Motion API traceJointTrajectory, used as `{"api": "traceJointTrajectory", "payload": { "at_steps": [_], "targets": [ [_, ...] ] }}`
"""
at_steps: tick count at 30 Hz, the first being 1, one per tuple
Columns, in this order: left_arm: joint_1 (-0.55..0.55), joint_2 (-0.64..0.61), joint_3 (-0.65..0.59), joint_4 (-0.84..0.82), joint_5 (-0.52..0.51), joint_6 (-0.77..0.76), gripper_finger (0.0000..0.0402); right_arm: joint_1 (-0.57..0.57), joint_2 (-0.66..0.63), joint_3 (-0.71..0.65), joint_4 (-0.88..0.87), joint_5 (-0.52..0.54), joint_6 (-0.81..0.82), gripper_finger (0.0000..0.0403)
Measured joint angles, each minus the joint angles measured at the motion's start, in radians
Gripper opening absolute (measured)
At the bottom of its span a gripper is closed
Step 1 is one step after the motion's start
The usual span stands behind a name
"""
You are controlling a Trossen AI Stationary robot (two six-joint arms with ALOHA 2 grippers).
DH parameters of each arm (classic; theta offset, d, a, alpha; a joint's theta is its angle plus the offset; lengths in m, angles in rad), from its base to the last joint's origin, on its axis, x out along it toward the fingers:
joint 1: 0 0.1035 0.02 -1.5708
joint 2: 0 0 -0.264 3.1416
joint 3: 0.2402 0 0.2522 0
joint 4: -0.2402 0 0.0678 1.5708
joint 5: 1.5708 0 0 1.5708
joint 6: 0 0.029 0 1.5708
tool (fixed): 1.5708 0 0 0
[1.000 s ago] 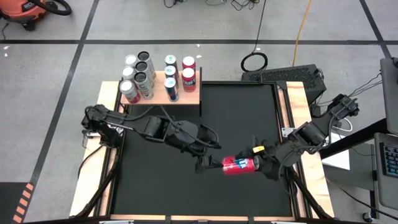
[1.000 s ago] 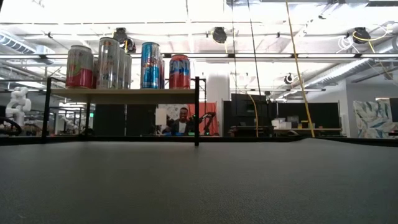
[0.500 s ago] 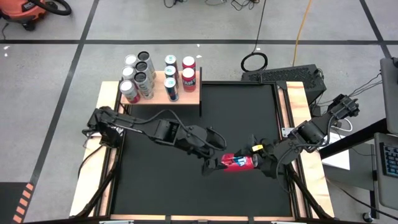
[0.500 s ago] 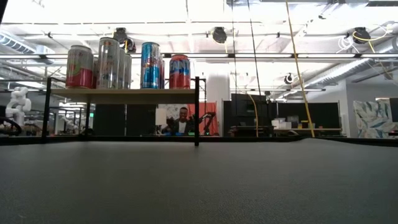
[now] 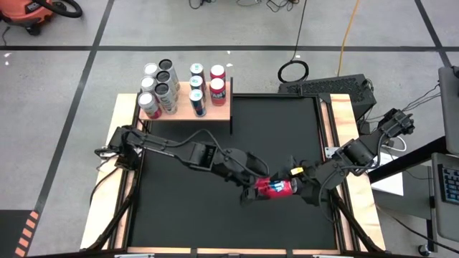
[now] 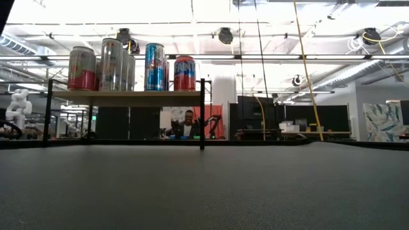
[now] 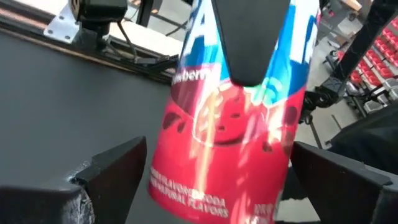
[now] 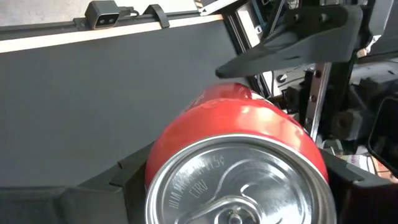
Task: Place canned beverage on shelf
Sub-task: Put the red soda can on the shelf aligned with the other red soda cans
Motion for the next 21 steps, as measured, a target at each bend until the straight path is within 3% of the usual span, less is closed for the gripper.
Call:
{"api": "traceJointTrajectory", "payload": {
  "at_steps": [6,14,21],
  "targets": [
    [0.0,-0.002,0.0,0.036,-0.016,0.03,0.0398,-0.001,0.017,0.0,0.004,0.0,-0.001,0.0273],
    [-0.003,-0.001,0.0,0.01,-0.015,0.025,0.0362,-0.014,0.049,0.0,0.04,-0.001,0.0,0.0273],
    [-0.003,-0.002,0.0,-0.058,0.041,-0.002,0.0348,-0.041,0.051,0.0,0.071,-0.014,-0.003,0.0274]
  ]
}}
